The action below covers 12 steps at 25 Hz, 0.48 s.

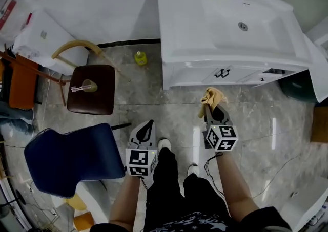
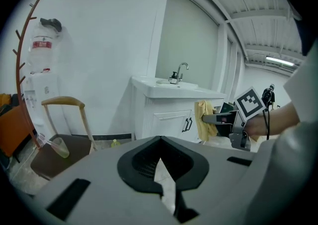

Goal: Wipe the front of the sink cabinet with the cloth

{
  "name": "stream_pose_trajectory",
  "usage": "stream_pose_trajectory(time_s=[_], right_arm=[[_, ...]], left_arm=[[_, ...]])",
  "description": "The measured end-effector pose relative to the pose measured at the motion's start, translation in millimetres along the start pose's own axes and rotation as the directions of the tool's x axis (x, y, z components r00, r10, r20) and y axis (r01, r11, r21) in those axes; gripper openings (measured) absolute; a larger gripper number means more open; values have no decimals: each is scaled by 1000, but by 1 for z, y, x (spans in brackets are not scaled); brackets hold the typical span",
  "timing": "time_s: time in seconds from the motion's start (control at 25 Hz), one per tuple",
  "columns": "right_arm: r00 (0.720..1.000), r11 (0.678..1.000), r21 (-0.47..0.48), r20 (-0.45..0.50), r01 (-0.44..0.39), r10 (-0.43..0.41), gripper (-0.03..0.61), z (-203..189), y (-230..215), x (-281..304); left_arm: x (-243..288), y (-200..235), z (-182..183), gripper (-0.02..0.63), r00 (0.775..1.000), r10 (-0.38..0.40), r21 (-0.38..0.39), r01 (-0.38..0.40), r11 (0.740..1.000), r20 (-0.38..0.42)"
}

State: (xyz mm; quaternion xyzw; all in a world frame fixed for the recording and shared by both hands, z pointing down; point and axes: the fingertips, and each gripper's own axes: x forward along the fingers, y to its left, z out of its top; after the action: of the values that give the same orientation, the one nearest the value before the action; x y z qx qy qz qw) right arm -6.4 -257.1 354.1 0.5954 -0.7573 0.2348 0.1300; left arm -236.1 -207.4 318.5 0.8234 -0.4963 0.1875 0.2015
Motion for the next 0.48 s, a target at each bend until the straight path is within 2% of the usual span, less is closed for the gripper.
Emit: stream_pose_trajectory(time_s=[0.24, 0.48], right_arm=[[996, 993, -95, 50, -63, 68, 78, -34, -20, 41], [970, 977, -142, 162, -157, 180, 78, -35, -9, 88]], left_arm=[[37, 5, -30, 15, 995, 42, -33, -39, 999, 86], [72, 32, -25, 15, 971, 85, -46, -76, 996, 224]])
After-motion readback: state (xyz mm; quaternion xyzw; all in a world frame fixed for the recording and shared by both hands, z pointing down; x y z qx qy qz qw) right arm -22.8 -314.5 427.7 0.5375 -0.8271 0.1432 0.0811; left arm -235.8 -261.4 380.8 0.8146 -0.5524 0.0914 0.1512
